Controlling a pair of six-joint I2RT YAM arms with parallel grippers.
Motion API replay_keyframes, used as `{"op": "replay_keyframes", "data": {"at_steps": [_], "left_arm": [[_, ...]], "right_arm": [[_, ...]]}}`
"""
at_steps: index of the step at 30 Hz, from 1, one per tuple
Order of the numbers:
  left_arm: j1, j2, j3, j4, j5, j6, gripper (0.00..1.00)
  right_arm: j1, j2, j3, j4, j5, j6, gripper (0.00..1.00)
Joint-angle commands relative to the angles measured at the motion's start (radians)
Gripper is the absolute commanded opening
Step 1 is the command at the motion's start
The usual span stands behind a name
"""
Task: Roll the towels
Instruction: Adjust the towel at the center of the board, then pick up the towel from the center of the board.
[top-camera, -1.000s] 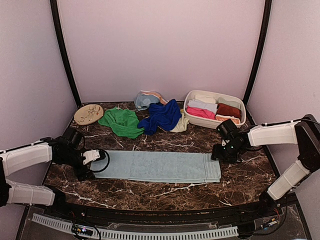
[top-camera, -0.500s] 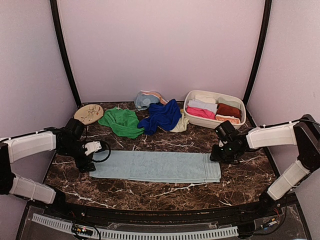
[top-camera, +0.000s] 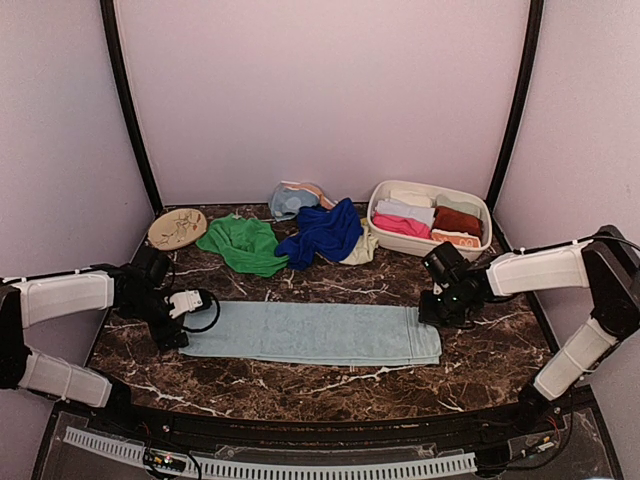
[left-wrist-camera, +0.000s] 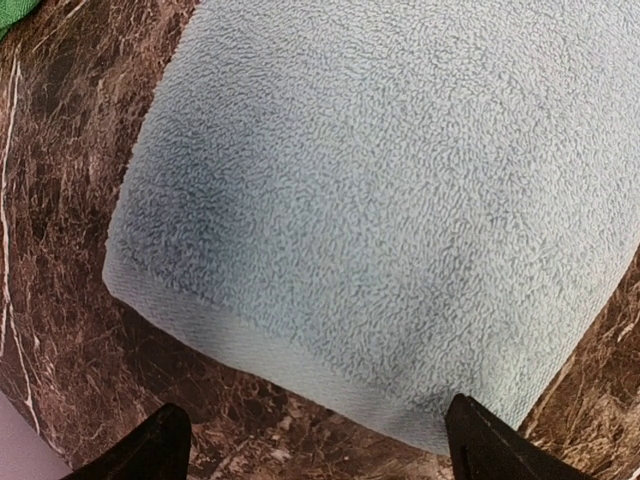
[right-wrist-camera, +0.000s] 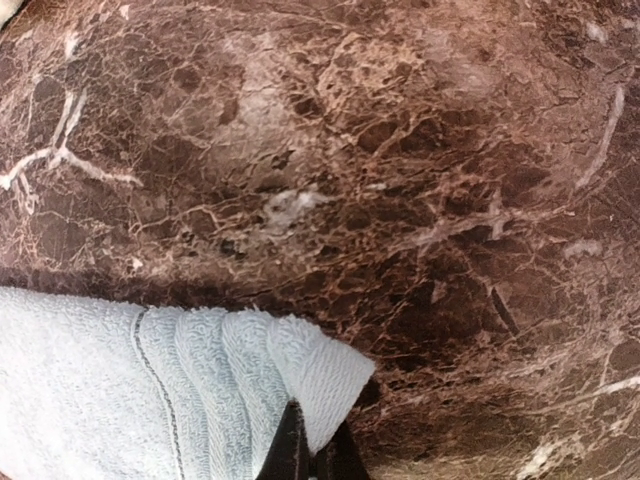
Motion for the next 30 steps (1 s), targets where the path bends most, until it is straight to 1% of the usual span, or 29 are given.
{"op": "replay_keyframes", "data": {"at_steps": [1,8,9,10,11,12,13,14,17,19,26,30], "left_arm": [[0.004,-0.024,0.003,-0.02,0.025,0.004,0.91],[0.003,-0.043,0.046,-0.078,0.105,-0.015,0.92],[0.003,-0.044,0.046,-0.077,0.103,-0.013,0.92],[0.002,-0.043,0.046,-0.077,0.099,-0.011,0.92],[0.002,-0.039,0.05,-0.082,0.092,-0.007,0.92],[0.002,-0.038,0.053,-0.087,0.089,-0.006,0.92],[0.003,-0.038,0.057,-0.093,0.087,-0.005,0.92],[0.002,-0.038,0.062,-0.099,0.087,-0.006,0.92],[0.002,-0.042,0.078,-0.108,0.094,-0.005,0.92],[0.002,-0.043,0.087,-0.109,0.096,-0.004,0.92],[0.004,-0.031,0.116,-0.133,0.078,0.005,0.92],[0.007,-0.007,0.108,-0.131,0.059,0.027,0.92]], "right_arm": [[-0.001,0.017,0.03,-0.069,0.041,-0.003,0.0],[-0.043,-0.002,0.033,-0.114,0.05,-0.034,0.0],[-0.046,-0.003,0.034,-0.117,0.04,-0.041,0.11],[-0.046,-0.005,0.037,-0.121,0.028,-0.048,0.25],[-0.047,-0.008,0.043,-0.128,0.02,-0.054,0.36],[-0.046,-0.016,0.052,-0.141,0.02,-0.059,0.44],[-0.046,-0.026,0.063,-0.158,0.029,-0.062,0.49],[-0.049,-0.039,0.074,-0.175,0.041,-0.069,0.52],[-0.074,-0.073,0.095,-0.201,0.057,-0.094,0.56],[-0.093,-0.067,0.1,-0.193,0.046,-0.111,0.56],[-0.1,0.014,0.085,-0.103,-0.062,-0.125,0.55],[-0.1,0.027,0.066,-0.061,-0.113,-0.123,0.52]]}}
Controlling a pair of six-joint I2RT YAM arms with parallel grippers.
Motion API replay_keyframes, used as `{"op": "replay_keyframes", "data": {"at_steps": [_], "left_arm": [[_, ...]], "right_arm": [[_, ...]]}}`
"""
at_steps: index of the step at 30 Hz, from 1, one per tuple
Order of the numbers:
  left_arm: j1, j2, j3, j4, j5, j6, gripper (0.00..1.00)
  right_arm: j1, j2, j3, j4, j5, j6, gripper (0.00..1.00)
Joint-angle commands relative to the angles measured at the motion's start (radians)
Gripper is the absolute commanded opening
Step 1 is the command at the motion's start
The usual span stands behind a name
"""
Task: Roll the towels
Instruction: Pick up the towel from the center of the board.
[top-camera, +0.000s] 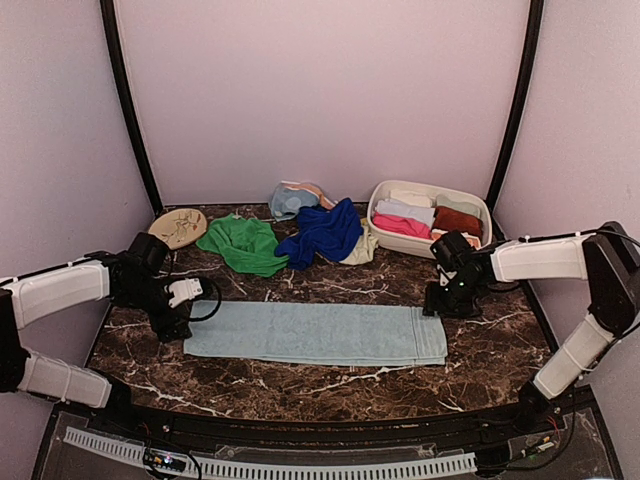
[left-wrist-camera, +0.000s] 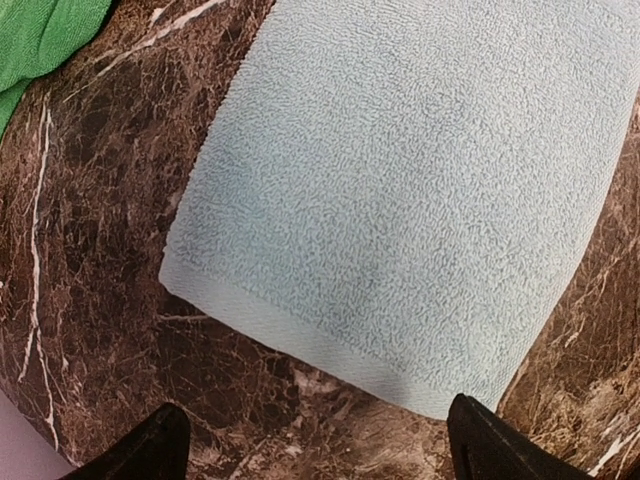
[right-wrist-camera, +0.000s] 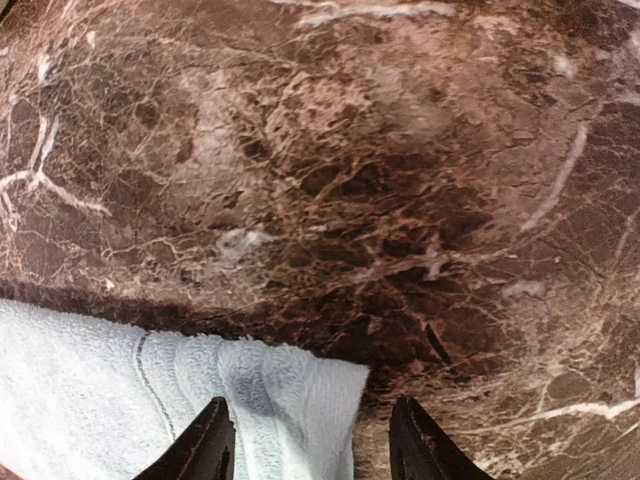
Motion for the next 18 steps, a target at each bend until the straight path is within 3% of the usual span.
{"op": "replay_keyframes", "data": {"at_steps": [1,13,15,18], "left_arm": [[0.007,0.021,0.004,-0.025,-0.031,0.033,0.92],[0.01,0.114,-0.061,0.118,-0.086,0.061,0.88],[0.009,0.115,-0.07,0.128,-0.091,0.064,0.88],[0.01,0.115,-0.075,0.119,-0.087,0.063,0.88]], "right_arm": [[0.003,0.009,-0.022,0.072,-0.078,-0.007,0.51],[0.073,0.02,-0.044,0.096,-0.079,0.035,0.32],[0.081,0.027,-0.05,0.103,-0.076,0.043,0.24],[0.083,0.026,-0.047,0.083,-0.036,0.058,0.05]]}}
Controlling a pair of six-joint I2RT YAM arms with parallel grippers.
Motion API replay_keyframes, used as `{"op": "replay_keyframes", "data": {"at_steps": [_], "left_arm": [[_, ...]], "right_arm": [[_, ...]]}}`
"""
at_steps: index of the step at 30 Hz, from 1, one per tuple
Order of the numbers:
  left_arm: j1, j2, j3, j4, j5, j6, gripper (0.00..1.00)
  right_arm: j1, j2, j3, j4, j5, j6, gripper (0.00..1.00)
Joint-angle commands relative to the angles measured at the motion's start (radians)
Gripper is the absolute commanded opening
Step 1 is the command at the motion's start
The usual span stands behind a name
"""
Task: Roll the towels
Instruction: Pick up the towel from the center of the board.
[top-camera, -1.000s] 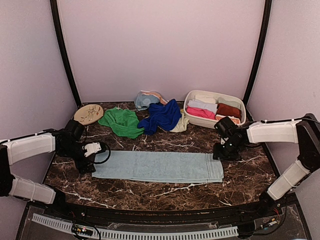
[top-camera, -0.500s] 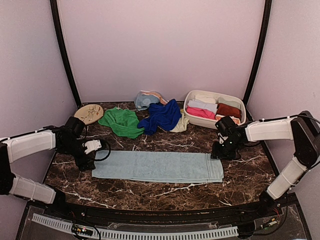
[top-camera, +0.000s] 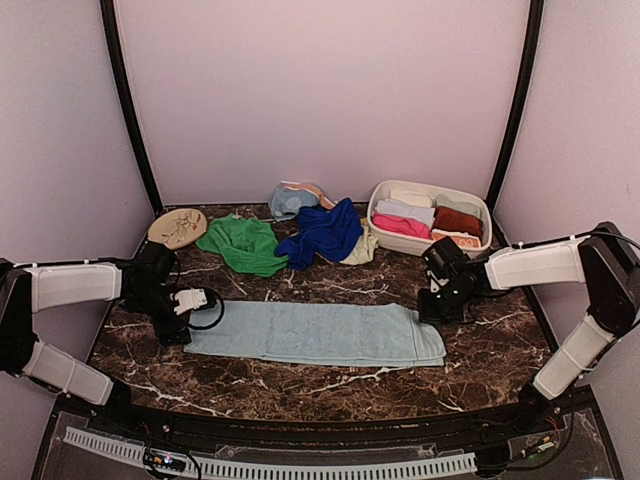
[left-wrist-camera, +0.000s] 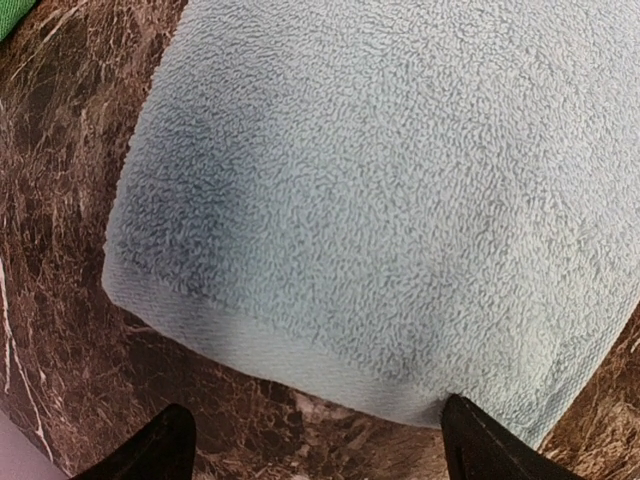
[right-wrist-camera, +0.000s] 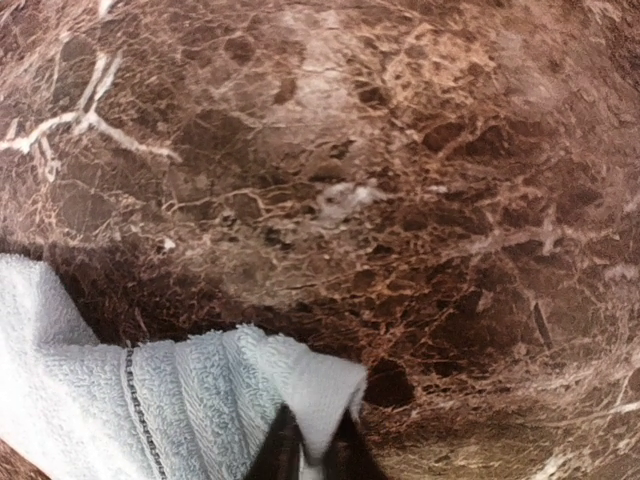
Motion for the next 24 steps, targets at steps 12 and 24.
{"op": "replay_keyframes", "data": {"at_steps": [12,24], "left_arm": [[0.006,-0.134,0.146,-0.259,0.314,-0.058,0.96],[0.006,-0.144,0.151,-0.279,0.283,-0.041,0.96]], "right_arm": [[-0.165,-0.074,0.093,-0.258,0.281,0.002,0.0],[-0.262,-0.139,0.27,-0.476,0.446,-0.105,0.0]]}}
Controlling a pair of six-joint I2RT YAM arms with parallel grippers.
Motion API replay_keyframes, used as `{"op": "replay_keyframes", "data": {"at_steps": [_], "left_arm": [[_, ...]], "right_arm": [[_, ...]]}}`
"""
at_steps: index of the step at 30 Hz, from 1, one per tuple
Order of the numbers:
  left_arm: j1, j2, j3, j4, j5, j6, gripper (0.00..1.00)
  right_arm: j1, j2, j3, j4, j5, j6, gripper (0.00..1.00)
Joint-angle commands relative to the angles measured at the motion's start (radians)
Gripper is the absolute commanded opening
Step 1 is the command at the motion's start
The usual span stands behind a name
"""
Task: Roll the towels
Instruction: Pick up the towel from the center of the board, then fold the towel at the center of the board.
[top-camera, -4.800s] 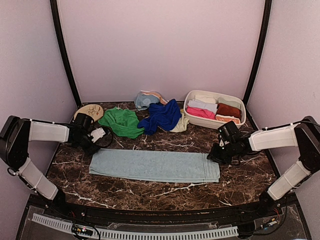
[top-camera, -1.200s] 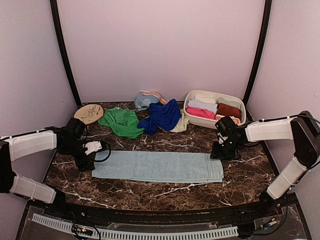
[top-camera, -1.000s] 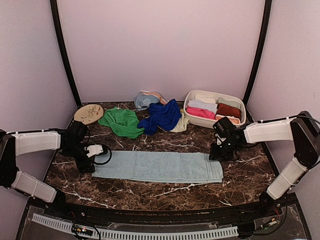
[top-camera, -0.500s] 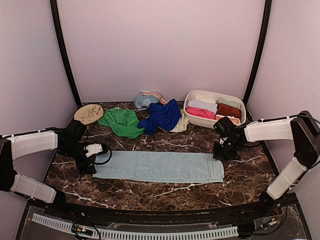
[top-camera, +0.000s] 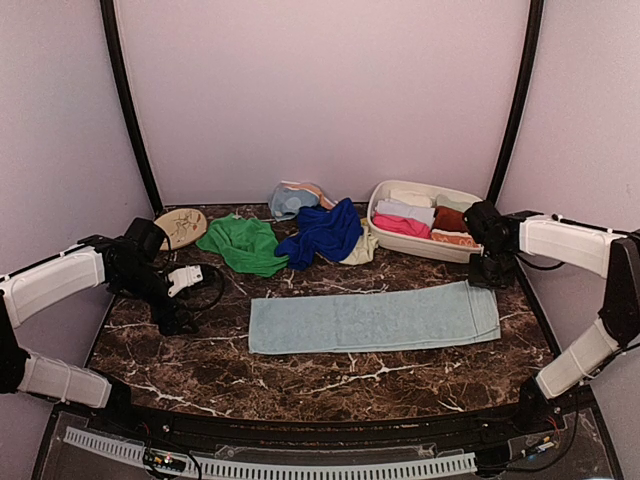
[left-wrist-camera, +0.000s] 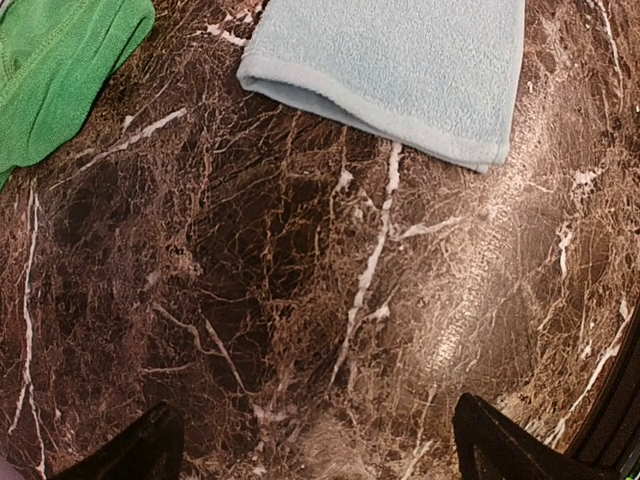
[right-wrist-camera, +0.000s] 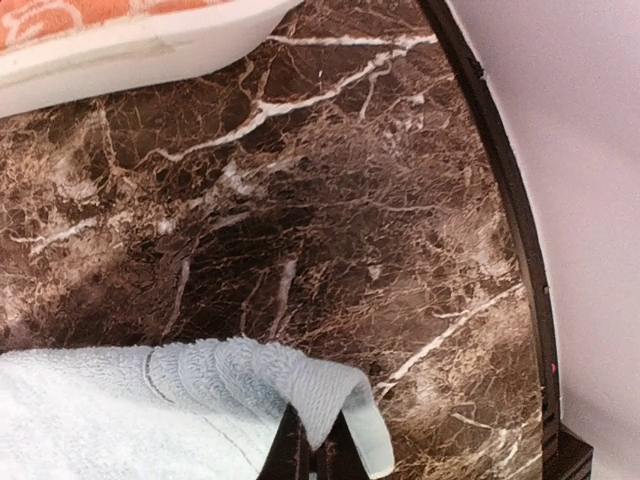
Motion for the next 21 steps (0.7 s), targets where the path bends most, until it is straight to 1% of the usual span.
{"op": "replay_keyframes", "data": {"at_steps": [1,5,9,12,16,21], "left_arm": [[0.004,-0.029,-0.021,-0.03,-0.007,-0.002,0.96],[0.006,-0.03,-0.026,-0.02,-0.02,0.005,0.96],[0.013,-0.012,-0.026,-0.008,-0.04,0.008,0.96],[0.017,-0.005,-0.026,0.007,-0.047,0.004,0.96],[0.02,-0.001,-0.023,0.013,-0.053,0.0,0.96],[0.028,0.001,-0.028,0.021,-0.068,0.005,0.96]], "right_arm": [[0.009,-0.051,0.084,-0.094,-0.026,-0.039,0.0],[0.093,-0.065,0.133,-0.087,-0.216,0.01,0.0],[0.216,-0.024,0.208,-0.063,-0.331,0.083,0.0],[0.295,0.028,0.254,-0.033,-0.381,0.129,0.0],[0.396,0.109,0.33,0.005,-0.41,0.167,0.0],[0.473,0.228,0.42,0.045,-0.452,0.193,0.0]]}}
